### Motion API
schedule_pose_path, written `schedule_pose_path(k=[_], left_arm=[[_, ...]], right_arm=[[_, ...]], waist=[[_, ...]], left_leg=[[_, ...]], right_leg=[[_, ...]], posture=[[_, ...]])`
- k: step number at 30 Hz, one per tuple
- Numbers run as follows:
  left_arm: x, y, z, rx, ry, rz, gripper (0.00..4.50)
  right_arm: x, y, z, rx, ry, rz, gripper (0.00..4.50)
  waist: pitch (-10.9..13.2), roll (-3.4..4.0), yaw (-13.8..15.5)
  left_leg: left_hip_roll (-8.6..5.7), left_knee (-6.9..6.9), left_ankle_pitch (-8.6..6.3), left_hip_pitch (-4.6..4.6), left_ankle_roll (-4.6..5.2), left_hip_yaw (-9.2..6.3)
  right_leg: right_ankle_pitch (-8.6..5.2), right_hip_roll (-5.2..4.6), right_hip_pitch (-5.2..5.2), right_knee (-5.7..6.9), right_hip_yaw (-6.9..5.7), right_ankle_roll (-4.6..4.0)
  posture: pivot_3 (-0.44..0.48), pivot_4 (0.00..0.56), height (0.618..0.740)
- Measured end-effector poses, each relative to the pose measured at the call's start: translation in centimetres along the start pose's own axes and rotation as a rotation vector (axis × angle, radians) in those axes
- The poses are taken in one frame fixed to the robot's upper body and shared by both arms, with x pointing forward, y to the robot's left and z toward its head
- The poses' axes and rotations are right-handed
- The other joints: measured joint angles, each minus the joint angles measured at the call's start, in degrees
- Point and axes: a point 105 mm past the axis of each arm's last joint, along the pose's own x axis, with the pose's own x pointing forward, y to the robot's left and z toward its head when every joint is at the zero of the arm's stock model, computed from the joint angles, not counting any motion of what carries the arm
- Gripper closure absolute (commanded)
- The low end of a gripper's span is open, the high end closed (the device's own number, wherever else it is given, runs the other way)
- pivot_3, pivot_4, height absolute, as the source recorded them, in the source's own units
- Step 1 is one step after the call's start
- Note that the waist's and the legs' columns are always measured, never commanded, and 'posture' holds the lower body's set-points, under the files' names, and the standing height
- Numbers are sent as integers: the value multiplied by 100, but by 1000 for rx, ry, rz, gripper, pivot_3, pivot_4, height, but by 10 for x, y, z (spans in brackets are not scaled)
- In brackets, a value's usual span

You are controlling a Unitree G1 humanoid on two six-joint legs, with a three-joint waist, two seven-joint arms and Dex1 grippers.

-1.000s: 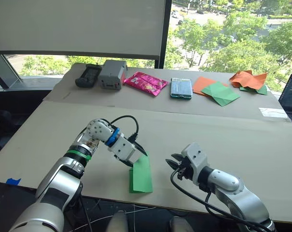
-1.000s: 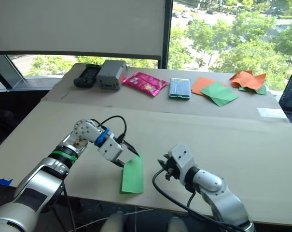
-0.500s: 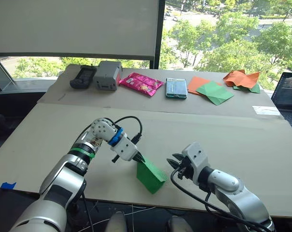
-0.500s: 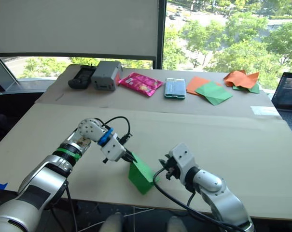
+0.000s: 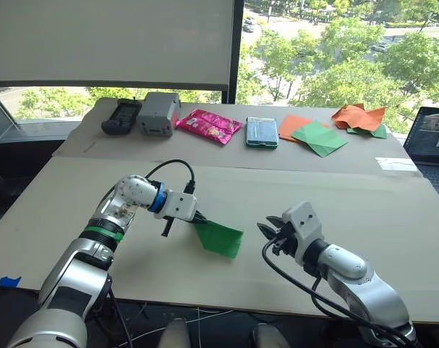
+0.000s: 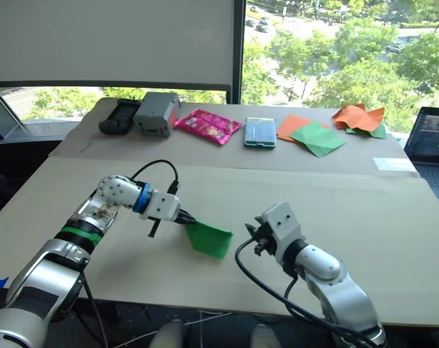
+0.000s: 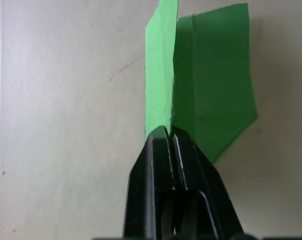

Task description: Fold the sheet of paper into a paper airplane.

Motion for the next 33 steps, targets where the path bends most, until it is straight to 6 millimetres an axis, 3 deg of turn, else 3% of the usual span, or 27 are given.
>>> schedule_pose_path(k=[6,14,23,28,31,33], left_arm=[[10,-14,-12,-103,74,116,4482],[8,-28,-1,-165,53,142,2031],[-51,-30,19,-426,-51,221,2031],[-73,-19,20,-621,-178,291,3579],[-73,-13,14,-680,-218,331,4474],[-64,-9,10,-720,-258,340,4474]], right_arm=[[0,4,9,-65,-21,79,2937],[5,9,6,-73,-9,153,2937],[4,16,9,-139,-14,249,2937],[10,21,13,-189,-36,287,2937],[12,26,10,-197,-32,309,2937],[13,27,10,-196,-34,314,2937]], waist=[[-2,-1,37],[-10,2,30],[-11,3,-12],[-10,1,-1],[-12,0,17],[-12,-2,41]], left_leg=[[0,-2,-1,-2,-2,0],[1,-4,-2,-2,-4,0],[1,-8,-3,5,-5,1],[1,-8,-3,5,-5,0],[-1,-5,-3,4,-5,1],[-1,-4,-2,1,-5,1]], right_leg=[[0,0,-1,-3,-2,0],[0,0,-4,-2,-2,-1],[0,-4,-6,-4,-3,-1],[0,-5,-6,-6,-8,-1],[0,-7,-5,-8,-7,-1],[0,-5,-5,-7,-8,-1]], posture=[[0,150,720],[0,150,720],[0,150,720],[0,150,720],[0,150,720],[0,150,720]])
